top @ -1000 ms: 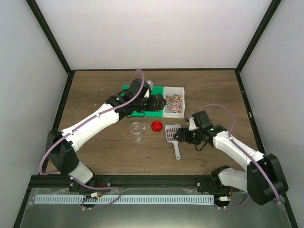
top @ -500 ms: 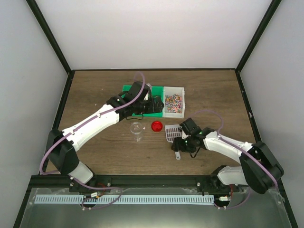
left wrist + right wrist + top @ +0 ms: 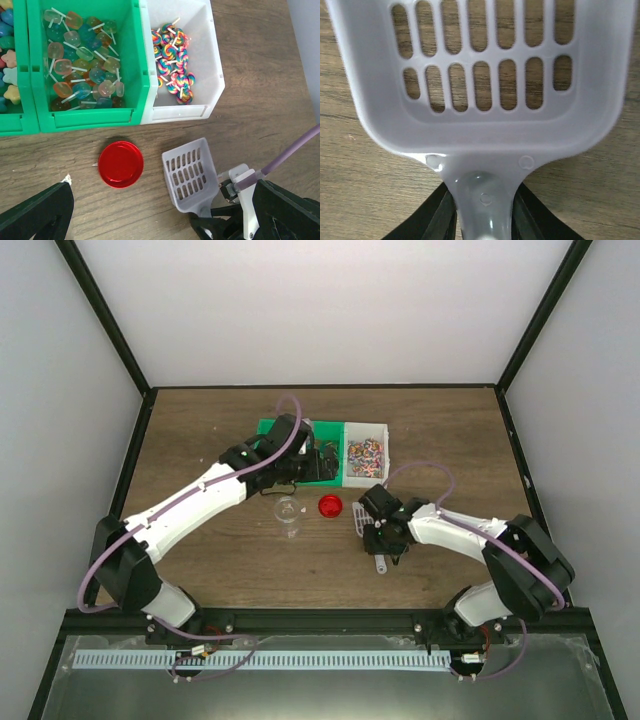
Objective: Pack the candies
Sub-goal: Pick up the spatula from the center of the board.
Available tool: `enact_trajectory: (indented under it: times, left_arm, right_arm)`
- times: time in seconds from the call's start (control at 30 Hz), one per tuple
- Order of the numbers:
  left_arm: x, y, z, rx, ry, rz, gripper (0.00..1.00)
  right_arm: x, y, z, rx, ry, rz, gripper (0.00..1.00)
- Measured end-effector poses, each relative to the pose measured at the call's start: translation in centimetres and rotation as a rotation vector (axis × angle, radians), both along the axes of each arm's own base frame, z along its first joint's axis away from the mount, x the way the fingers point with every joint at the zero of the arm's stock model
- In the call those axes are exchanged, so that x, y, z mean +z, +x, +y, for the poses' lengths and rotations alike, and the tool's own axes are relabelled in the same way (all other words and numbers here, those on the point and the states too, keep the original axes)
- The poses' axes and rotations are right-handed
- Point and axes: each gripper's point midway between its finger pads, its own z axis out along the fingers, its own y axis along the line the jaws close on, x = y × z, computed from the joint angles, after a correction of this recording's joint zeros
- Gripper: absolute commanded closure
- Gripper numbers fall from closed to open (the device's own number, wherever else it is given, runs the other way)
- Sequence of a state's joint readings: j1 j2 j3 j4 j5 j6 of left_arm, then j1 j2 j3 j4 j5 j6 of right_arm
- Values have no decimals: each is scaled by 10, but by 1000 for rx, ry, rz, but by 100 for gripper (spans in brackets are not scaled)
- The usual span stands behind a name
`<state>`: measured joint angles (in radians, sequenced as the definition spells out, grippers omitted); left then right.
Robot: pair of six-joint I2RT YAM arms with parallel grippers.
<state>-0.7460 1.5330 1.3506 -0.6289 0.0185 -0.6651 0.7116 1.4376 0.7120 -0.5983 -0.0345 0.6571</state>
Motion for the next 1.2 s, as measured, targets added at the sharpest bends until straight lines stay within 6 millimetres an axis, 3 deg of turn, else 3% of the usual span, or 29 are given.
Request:
enact_trajectory:
  times: [0.23,0.47,0.8,1.03,1.2]
  left_arm:
    - [0,-1,0,-5,-2,0,0]
    - [3,3,-16,-60,-60,-11,0]
    - [-52,9,-49,-162,-56,102,1]
    - [-46,15,-77,-259,-124,92,20]
    - [-45,18,-90,-303,-158,95,35]
  right_arm:
    - [2,-2,-6,-10,-26,2,77]
    - [30,1,-4,-10,16,-50,79]
    - [64,1,-2,23,92,-136,78]
    - [91,0,10,98,193,-212,83]
    - [97,-3,16,140,225,-224,84]
